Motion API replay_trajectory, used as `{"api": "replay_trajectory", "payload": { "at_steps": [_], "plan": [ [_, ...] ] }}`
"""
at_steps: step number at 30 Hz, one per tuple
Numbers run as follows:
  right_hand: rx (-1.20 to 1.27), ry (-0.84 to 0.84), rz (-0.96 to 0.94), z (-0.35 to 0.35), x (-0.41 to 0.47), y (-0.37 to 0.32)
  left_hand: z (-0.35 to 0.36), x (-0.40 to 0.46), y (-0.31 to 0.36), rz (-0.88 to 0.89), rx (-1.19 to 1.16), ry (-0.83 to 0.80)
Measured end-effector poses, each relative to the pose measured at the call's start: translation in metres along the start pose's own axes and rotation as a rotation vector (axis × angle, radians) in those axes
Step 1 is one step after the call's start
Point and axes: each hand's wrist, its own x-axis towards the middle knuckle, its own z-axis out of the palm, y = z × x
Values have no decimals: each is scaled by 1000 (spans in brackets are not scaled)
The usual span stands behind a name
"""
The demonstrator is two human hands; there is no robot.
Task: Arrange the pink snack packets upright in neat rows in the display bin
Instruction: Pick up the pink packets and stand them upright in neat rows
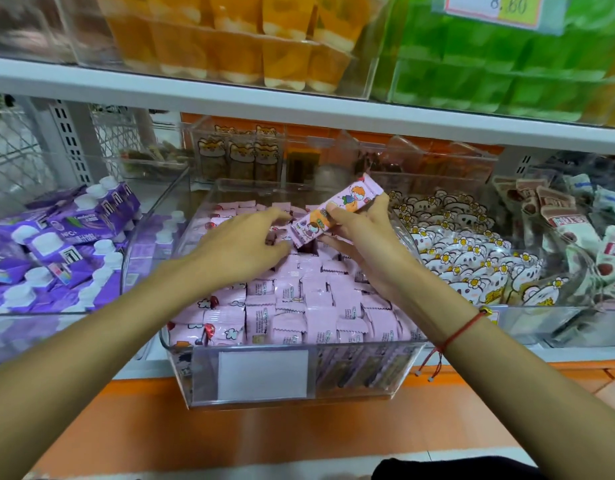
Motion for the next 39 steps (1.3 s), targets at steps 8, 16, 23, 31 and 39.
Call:
{"api": "replay_trajectory", "payload": {
  "at_steps": [8, 16, 23, 31, 39],
  "plan": [
    [-24, -23, -130, 1, -1, -2, 3, 1, 4, 47, -483, 156],
    [-410, 128, -328, 8, 11, 0, 2, -1, -7, 9, 104, -107],
    [-940, -73, -432, 6, 26, -8, 2, -2, -8, -15, 277, -156],
    [-1326, -174, -352, 8, 34, 20, -1, -5, -4, -36, 260, -149],
    [-1309, -467, -89, 4, 38, -6, 0, -5, -5, -13, 219, -98]
  ]
}}
